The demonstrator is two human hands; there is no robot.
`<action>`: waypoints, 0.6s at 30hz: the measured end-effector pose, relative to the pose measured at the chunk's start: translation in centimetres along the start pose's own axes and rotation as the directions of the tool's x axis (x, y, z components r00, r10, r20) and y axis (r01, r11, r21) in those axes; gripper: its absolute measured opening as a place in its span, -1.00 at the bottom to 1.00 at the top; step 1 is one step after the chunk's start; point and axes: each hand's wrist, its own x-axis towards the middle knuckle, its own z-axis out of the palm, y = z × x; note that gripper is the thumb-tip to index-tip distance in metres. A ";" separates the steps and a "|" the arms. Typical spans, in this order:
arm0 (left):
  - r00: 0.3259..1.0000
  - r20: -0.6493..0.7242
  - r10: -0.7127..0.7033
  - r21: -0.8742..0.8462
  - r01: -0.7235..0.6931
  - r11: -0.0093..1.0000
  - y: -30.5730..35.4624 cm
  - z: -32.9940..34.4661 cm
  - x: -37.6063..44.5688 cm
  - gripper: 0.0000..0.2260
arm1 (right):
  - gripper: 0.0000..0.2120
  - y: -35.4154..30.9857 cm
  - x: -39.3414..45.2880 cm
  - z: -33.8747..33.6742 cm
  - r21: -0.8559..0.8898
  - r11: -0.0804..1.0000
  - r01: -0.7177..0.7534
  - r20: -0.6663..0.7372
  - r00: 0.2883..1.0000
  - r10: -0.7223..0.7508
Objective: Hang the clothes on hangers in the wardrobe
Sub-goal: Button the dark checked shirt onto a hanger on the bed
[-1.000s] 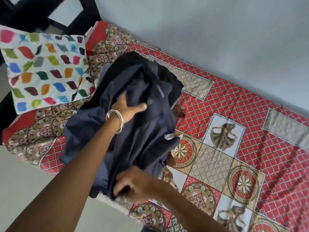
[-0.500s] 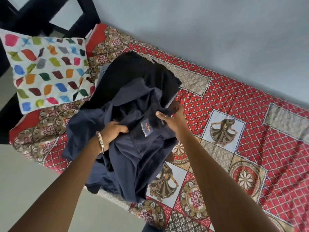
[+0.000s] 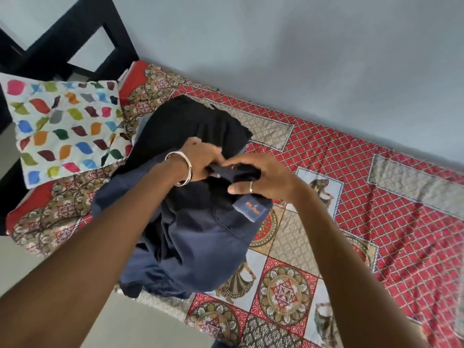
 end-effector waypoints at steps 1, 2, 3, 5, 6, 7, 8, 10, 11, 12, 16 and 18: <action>0.999 -0.036 -0.035 -0.106 0.031 0.994 0.2 -0.6 -0.2 -0.70 | -0.50 -0.8 -1.2 -1.4 -0.006 1.000 -0.012 -0.034 0.999 0.012; 0.991 -0.119 -0.061 -0.212 0.035 0.977 0.6 -1.7 -0.6 -0.72 | -0.43 -1.3 -2.4 -2.9 -0.011 0.998 -0.056 -0.056 0.997 0.055; 0.977 -0.200 -0.068 -0.286 0.009 0.958 0.7 -2.9 -0.7 -0.73 | -0.36 -1.7 -3.3 -4.5 -0.017 0.993 -0.120 -0.067 0.991 0.118; 0.949 -0.310 -0.064 -0.296 -0.032 0.955 1.3 -5.3 -1.3 -0.71 | -0.33 -1.7 -5.0 -6.3 -0.154 0.964 -0.216 -0.078 0.975 0.206; 0.939 -0.340 -0.042 -0.247 -0.046 0.968 2.9 -7.3 -1.8 -0.68 | -0.40 -1.8 -6.4 -7.4 -0.286 0.925 -0.250 -0.112 0.967 0.227; 0.937 -0.349 -0.032 -0.226 -0.051 0.973 3.2 -8.6 -1.8 -0.66 | -0.51 -1.3 -6.5 -7.5 -0.389 0.873 -0.293 -0.162 0.955 0.249; 0.931 -0.366 0.002 -0.197 -0.080 0.977 4.6 -11.0 -2.0 -0.64 | -0.62 -1.5 -7.8 -8.3 -0.483 0.809 -0.336 -0.264 0.936 0.231; 0.944 -0.330 0.010 -0.118 -0.052 0.992 8.4 -14.9 -2.9 -0.65 | -0.77 -1.4 -10.6 -9.3 -0.535 0.729 -0.428 -0.462 0.870 0.172; 0.945 -0.327 0.013 -0.054 -0.032 0.998 10.2 -17.1 -3.2 -0.65 | -0.81 -1.6 -12.0 -10.2 -0.521 0.707 -0.479 -0.569 0.812 0.132; 0.943 -0.332 0.013 -0.032 -0.025 0.999 10.8 -18.6 -3.1 -0.65 | -0.85 -1.0 -12.2 -10.3 -0.473 0.711 -0.520 -0.645 0.754 0.122; 0.887 -0.461 0.007 -0.106 -0.063 0.992 18.1 -25.8 -5.5 -0.71 | -0.90 -2.2 -19.4 -14.2 -0.273 0.804 -0.528 -0.811 0.576 0.103; 0.865 -0.501 -0.017 -0.136 -0.060 0.989 20.2 -27.6 -6.0 -0.74 | -0.87 -2.9 -22.0 -15.5 -0.211 0.829 -0.517 -0.865 0.494 0.088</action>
